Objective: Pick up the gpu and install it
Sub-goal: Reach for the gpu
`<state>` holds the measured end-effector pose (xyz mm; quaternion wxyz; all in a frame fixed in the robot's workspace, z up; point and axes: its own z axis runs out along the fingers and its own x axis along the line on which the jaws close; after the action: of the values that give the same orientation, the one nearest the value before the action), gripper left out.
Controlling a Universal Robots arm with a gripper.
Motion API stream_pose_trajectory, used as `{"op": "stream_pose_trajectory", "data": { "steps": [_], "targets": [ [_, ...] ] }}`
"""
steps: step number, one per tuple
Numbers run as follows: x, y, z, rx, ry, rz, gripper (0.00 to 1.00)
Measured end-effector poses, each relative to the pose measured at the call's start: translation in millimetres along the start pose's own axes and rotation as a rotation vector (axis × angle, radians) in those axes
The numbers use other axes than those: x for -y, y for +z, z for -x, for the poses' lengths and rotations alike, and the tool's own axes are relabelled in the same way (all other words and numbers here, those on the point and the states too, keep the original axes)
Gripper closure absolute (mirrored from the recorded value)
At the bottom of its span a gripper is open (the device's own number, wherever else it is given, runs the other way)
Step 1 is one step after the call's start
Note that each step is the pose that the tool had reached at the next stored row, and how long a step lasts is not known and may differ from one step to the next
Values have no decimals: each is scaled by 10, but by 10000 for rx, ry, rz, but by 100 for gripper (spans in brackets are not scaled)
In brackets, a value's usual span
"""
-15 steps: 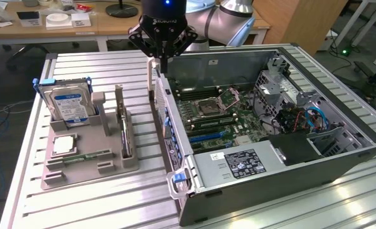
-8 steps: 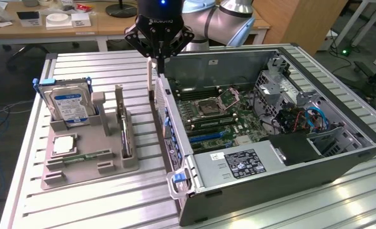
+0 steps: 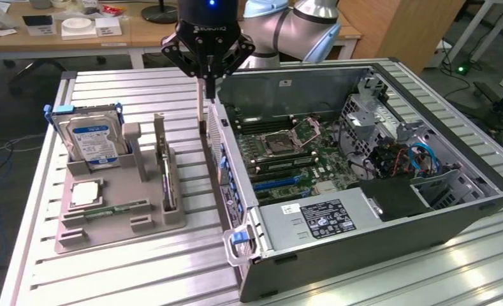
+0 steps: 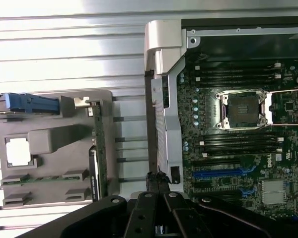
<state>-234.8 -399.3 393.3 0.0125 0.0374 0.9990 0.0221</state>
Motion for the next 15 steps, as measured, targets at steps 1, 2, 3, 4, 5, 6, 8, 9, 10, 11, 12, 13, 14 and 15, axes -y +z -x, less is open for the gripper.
{"op": "stream_pose_trajectory", "data": {
  "steps": [1,2,3,4,5,6,8,9,10,11,12,13,14,15],
  "targets": [
    [1,0,-9,0,-1,1,90],
    [1,-1,-17,0,0,0,90],
    [2,-1,-25,0,-1,0,90],
    [3,-1,-34,0,0,0,90],
    [3,-1,-43,0,0,1,90],
    [4,-1,-51,0,0,0,90],
    [5,-2,-68,0,-1,0,90],
    [6,-2,-76,0,-1,0,90],
    [6,-2,-84,0,0,0,90],
    [7,-2,-93,0,0,0,90],
    [8,-3,-102,0,0,0,90],
    [9,-3,-110,0,-1,0,90],
    [9,-3,-119,-1,0,0,90],
    [10,-3,-129,0,0,0,90]
  ]
}}
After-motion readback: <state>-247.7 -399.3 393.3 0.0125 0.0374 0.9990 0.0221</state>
